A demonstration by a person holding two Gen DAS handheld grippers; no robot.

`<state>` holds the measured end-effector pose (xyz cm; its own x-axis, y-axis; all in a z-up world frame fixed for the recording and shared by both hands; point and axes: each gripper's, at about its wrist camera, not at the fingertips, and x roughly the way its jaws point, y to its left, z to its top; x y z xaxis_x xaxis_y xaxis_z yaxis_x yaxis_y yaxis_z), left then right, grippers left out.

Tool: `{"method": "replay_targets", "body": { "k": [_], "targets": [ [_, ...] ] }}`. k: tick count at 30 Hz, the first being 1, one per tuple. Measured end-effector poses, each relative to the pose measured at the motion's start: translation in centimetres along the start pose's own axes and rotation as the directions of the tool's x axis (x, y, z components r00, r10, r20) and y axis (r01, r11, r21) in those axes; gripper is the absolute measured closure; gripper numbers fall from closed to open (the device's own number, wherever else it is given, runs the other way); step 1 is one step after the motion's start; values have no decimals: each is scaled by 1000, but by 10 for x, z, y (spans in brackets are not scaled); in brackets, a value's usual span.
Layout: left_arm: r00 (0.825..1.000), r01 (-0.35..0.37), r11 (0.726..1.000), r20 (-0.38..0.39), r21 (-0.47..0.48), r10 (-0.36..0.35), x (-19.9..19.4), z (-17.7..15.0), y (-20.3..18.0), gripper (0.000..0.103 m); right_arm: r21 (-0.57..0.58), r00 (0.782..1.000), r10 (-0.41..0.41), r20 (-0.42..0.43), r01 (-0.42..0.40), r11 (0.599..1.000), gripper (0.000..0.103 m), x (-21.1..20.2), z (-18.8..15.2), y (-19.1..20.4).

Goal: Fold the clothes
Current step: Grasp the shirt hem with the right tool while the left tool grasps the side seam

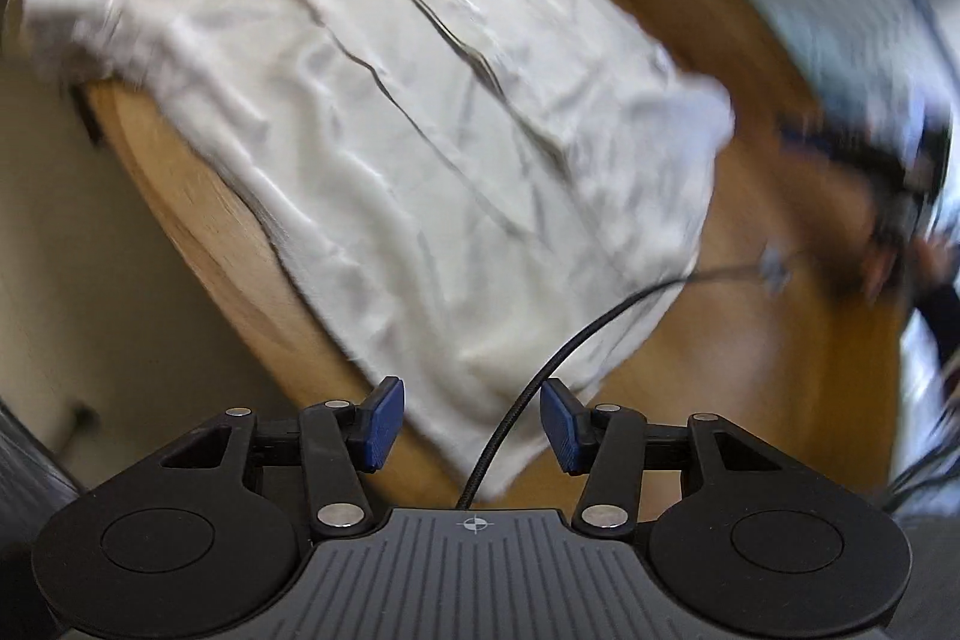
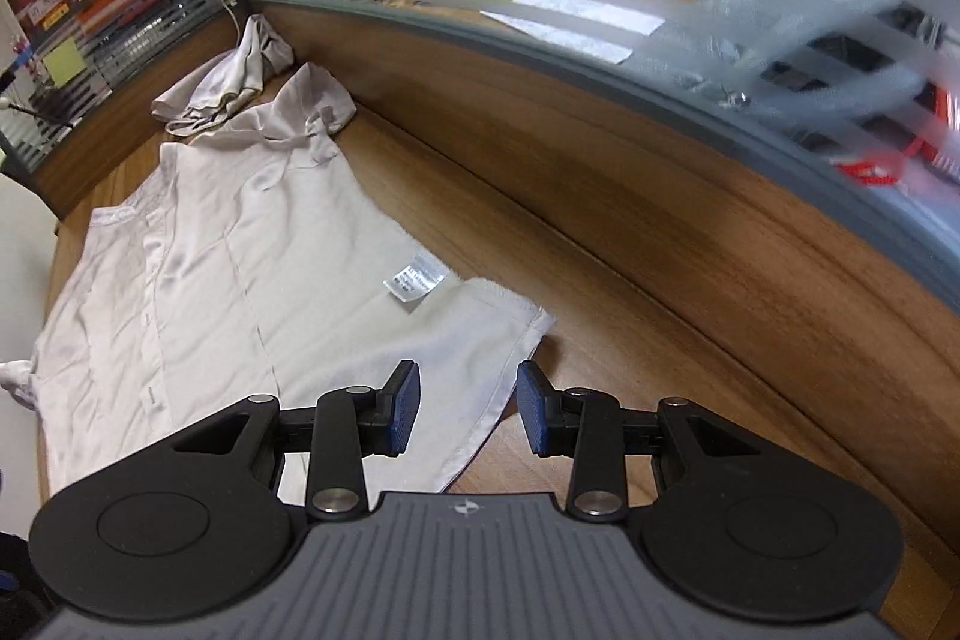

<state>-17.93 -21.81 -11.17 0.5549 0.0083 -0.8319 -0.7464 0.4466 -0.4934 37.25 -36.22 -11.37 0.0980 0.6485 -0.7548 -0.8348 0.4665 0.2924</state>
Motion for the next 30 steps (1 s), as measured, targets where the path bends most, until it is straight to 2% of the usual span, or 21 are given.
{"method": "replay_targets", "body": {
  "k": [2,4,5,7,9,11,13,17,21,24,30],
  "targets": [
    [997,72,989,38,-125,-68,-4,-1,13,51,41,1000,12,-1,-12,999,62,1,-1,-10],
    [988,145,958,82,-247,-128,-8,-3,26,51,68,1000,8,-9,-7,998,62,6,-1,-19],
    [987,155,936,96,-315,-131,-9,-8,35,51,73,1000,4,-13,-3,997,62,8,0,-23],
    [988,147,885,106,-441,-111,-8,-19,51,51,73,1000,-2,-20,3,997,62,12,0,-27],
    [996,79,861,70,-502,-50,-1,-26,57,53,67,1000,2,-25,0,998,62,17,3,-29],
    [999,28,857,27,-515,-16,10,-29,55,57,50,999,6,-32,-5,999,62,22,7,-27],
    [1000,8,861,-3,-508,-11,19,-30,52,58,28,999,5,-42,-4,1000,63,29,11,-24],
    [998,-46,888,-50,-458,26,32,-26,39,59,-9,999,-19,-48,19,1000,63,42,21,-19],
    [996,-79,886,-72,-456,52,42,-25,29,59,-9,997,-55,-48,55,998,63,55,35,-19],
    [993,-109,889,-88,-445,77,48,-25,22,59,-18,997,-38,-62,37,999,63,67,42,-19],
    [985,-167,891,-118,-422,129,61,-25,7,62,-149,993,-33,-110,17,989,63,95,42,0]
  ]
}}
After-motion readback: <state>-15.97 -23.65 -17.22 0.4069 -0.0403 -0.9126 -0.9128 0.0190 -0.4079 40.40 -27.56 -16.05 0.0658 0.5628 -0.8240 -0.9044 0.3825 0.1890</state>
